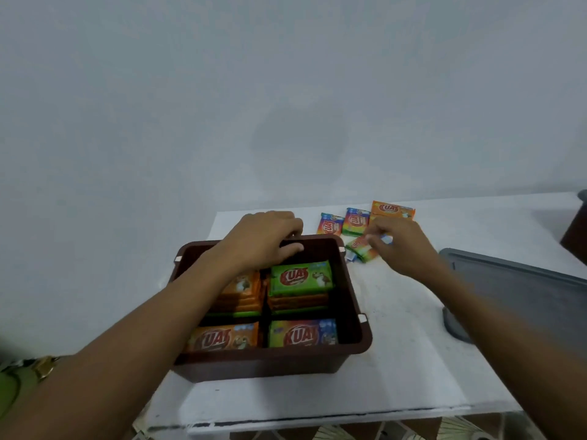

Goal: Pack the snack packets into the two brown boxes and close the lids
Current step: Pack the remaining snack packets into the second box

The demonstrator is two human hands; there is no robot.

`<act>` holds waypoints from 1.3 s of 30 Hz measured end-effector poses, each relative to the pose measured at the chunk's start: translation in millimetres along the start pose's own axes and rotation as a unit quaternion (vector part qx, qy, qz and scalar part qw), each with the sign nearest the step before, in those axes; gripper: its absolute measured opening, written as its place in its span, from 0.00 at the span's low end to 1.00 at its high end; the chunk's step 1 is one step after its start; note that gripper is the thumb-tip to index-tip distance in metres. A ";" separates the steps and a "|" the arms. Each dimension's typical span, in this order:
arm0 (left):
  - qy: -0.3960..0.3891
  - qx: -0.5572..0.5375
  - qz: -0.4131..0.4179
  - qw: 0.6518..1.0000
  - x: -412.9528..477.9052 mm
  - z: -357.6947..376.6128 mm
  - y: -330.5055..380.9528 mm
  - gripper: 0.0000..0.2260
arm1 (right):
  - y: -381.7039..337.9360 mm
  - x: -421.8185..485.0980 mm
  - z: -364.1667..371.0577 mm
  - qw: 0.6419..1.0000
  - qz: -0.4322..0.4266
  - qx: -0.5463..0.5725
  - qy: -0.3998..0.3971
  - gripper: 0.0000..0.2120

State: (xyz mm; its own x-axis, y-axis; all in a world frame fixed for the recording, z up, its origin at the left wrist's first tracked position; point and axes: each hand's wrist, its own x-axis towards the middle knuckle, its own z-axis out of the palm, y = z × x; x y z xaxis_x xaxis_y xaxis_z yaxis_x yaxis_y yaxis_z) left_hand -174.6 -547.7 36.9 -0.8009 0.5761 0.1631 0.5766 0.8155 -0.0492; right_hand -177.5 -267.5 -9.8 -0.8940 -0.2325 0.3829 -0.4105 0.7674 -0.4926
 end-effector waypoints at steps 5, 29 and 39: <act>0.002 -0.013 0.055 0.998 71.4 10.6 50.7 0.12 | 85.5 -4.1 -26.0 0.990 0.096 -0.089 -0.045 0.03; -0.184 -0.035 -0.111 0.976 301.9 143.5 133.2 0.36 | 268.2 102.7 -63.2 0.919 0.064 -0.263 -0.288 0.37; -0.170 -0.062 -0.120 0.976 295.9 146.1 129.3 0.32 | 299.0 91.8 -71.7 0.937 0.074 -0.253 -0.228 0.23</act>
State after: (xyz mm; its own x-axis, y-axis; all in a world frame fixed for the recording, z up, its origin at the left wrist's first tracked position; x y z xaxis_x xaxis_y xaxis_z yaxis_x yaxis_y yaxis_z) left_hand -360.6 -263.8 -65.2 -0.9105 0.3713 -0.1817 0.3642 0.9285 0.0725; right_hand -369.4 -16.6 -65.8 -0.9654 -0.2444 -0.0915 -0.2421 0.9696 -0.0350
